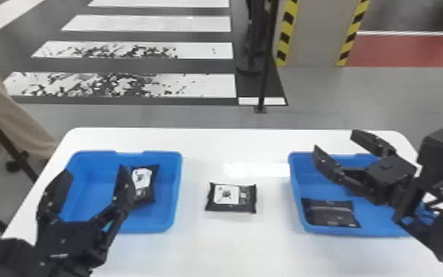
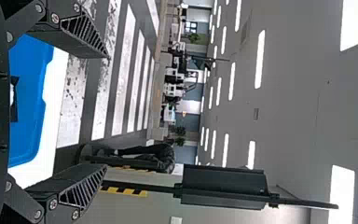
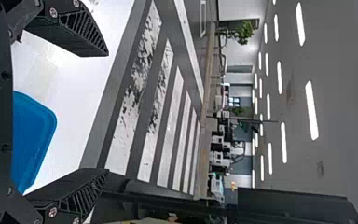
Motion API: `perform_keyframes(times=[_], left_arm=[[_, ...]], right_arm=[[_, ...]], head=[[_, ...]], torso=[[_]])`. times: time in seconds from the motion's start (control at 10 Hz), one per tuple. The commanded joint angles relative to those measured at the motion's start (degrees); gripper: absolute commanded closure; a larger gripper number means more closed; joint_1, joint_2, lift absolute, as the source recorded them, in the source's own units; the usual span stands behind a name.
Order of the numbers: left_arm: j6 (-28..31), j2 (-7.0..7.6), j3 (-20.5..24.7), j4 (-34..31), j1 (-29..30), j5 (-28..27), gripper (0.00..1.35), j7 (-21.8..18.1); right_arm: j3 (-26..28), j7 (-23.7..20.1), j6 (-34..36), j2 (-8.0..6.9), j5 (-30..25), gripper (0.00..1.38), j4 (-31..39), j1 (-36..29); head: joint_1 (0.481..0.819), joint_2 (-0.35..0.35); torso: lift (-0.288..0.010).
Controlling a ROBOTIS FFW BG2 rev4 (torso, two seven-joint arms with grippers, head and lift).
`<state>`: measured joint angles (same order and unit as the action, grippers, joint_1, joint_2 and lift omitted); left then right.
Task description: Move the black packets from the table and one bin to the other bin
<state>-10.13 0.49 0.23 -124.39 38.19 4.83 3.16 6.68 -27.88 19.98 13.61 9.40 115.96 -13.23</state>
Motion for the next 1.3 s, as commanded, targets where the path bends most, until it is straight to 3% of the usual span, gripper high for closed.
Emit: perform_keyframes(times=[0.0,0.4,0.8,1.2], left_arm=[[0.0,-0.05,-0.1,0.1,-0.2,0.1,0.21,0.0],[0.0,-0.05,-0.8,0.7,-0.9,0.0,0.21,0.0],[-0.6,-0.22,-1.7,2.1,-2.2,0.1,0.21,0.0],[-1.8,-0.40,-2.7,4.2,-3.9,0.5,0.21,0.0]], right_arm=[[-5.3,-1.4,2.7,1.69,0.9,0.14,-4.8,4.9],[-20.5,-8.0,9.1,5.11,1.1,0.13,-20.5,18.7],[-33.5,-10.6,10.0,5.99,3.2,0.14,-34.9,29.4],[-42.6,-10.7,9.4,6.17,4.7,0.15,-41.5,34.6]], head=[[0.695,0.015],[0.695,0.132],[0.695,0.191],[0.695,0.220]], torso=[[-0.110],[-0.110],[-0.110],[-0.110]])
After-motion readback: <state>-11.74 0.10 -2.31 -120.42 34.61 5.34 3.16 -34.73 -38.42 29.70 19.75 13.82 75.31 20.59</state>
